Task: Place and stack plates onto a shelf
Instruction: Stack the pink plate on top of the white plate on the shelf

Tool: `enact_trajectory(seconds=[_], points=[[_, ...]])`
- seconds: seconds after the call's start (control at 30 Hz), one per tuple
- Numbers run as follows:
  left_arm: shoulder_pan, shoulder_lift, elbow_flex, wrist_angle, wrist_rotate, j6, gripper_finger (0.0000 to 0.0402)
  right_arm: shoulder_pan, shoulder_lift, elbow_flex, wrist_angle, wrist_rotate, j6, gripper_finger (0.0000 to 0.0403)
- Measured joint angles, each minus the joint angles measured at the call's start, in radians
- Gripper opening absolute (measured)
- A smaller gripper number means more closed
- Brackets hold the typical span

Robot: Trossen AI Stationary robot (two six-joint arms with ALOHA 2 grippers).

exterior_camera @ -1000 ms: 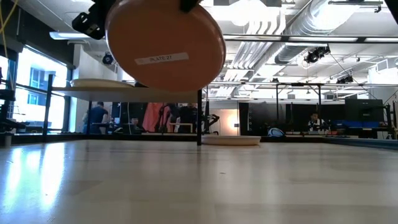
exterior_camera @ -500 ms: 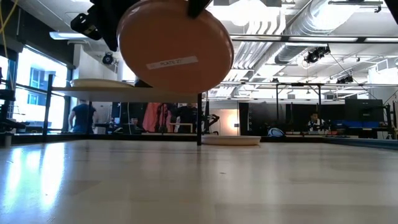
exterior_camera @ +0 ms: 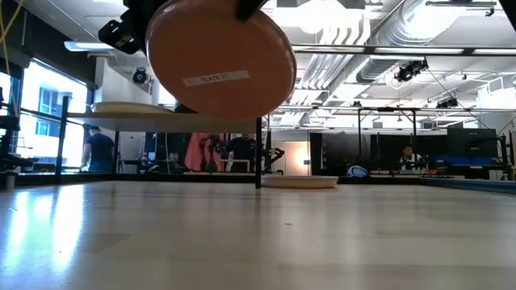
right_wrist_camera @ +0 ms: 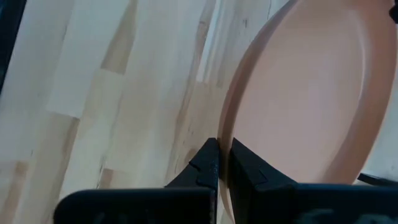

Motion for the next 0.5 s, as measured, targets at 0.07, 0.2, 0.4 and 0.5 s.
enact_trajectory(seconds=[0.07,0.2,0.4,0.5], points=[[0.0,0.003,0.0,-0.001,0.0,0.0,0.0049,0.0,0.0,0.0,-0.001,0.012,0.001,0.0],[0.0,0.002,0.0,-0.001,0.0,0.004,0.0049,0.0,0.0,0.0,-0.001,0.022,0.011,0.0],[0.0,0.002,0.0,0.0,0.0,0.019,0.0049,0.0,0.0,0.0,-0.017,0.034,0.048,0.0],[0.006,0.002,0.0,-0.001,0.0,0.02,0.0049,0.0,0.0,0.0,-0.009,0.043,0.049,0.0]])
